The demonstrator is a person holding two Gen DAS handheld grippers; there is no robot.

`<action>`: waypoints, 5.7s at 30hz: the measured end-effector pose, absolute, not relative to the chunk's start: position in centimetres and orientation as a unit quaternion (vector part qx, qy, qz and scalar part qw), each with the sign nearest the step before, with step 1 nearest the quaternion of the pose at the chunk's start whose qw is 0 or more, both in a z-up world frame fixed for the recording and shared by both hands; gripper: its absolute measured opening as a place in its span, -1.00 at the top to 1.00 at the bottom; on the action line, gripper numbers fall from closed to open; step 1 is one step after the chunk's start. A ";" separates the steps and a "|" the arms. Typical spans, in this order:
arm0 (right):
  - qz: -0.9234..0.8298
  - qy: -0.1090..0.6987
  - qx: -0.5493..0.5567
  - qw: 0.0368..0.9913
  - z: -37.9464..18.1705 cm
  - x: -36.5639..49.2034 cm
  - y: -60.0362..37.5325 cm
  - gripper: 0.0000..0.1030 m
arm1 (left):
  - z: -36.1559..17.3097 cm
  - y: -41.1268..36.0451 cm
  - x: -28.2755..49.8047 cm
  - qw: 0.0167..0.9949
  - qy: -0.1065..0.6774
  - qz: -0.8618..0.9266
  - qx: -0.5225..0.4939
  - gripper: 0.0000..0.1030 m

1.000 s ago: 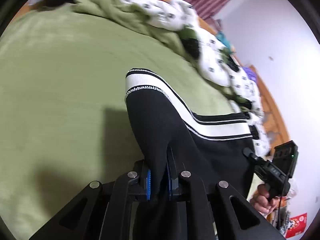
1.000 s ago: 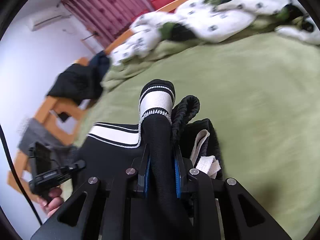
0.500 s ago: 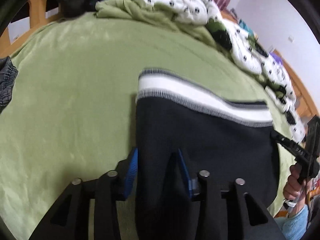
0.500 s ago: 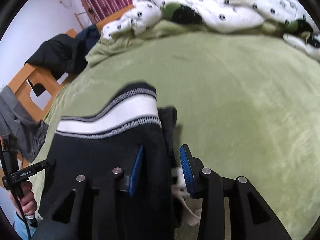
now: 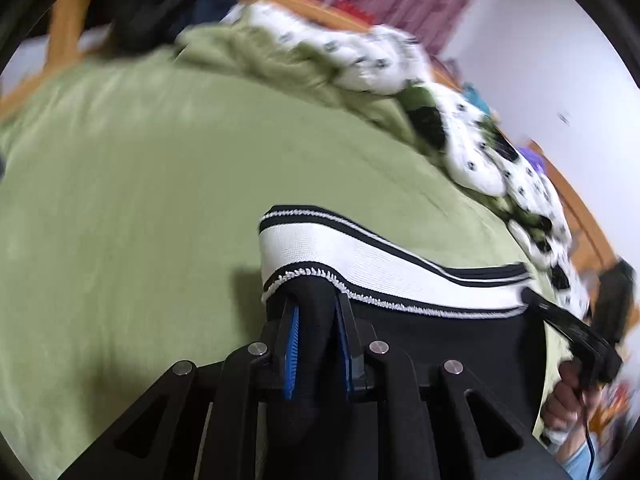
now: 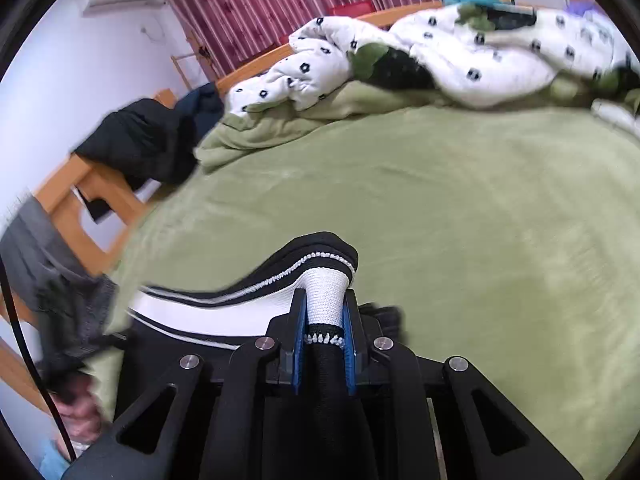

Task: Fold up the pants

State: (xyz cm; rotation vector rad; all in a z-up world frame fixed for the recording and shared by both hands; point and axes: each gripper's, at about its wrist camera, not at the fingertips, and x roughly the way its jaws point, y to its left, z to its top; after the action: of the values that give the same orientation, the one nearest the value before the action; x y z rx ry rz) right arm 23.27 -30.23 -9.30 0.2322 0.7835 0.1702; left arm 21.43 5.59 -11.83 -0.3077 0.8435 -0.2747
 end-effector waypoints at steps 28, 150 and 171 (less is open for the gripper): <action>0.070 0.378 0.049 0.922 -12.1 25.5 -27.4 0.60 | -14.3 0.9 24.7 0.910 0.407 -0.082 -0.009 0.05; 0.035 0.362 -0.053 0.930 -11.9 22.1 -23.7 0.16 | -14.2 2.3 20.6 0.900 0.424 -0.087 -0.052 0.19; 0.047 0.379 -0.013 0.924 -11.4 19.6 -24.6 0.12 | -14.3 1.6 17.6 0.890 0.444 -0.094 -0.052 0.05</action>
State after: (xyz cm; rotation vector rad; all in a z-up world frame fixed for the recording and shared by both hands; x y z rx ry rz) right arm 19.57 -24.57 -11.43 -0.0277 0.7777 0.0960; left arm 17.57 1.62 -14.32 -0.1077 0.9221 -0.1954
